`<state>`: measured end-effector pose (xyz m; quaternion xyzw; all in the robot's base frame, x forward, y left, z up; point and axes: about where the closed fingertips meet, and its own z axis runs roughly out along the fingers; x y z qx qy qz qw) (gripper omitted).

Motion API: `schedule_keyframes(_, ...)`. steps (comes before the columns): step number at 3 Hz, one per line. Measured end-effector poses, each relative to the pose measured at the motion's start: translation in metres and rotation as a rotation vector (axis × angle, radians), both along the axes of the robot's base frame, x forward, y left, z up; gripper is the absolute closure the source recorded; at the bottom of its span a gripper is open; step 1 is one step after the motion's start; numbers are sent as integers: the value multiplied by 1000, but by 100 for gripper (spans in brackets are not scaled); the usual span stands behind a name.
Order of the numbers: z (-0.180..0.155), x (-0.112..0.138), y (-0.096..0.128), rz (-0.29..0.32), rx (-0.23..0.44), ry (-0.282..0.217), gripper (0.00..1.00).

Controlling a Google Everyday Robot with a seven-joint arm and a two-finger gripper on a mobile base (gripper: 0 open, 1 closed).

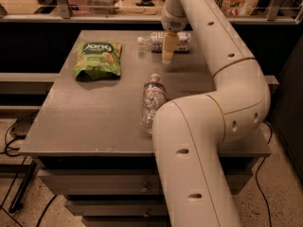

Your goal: Place blue plastic bottle upright

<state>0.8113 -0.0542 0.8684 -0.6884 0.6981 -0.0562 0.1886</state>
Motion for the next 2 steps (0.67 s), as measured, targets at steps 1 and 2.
schedule_keyframes(1, -14, 0, 2, 2, 10, 30, 0)
schedule_keyframes(2, -21, -1, 3, 0, 13, 45, 0)
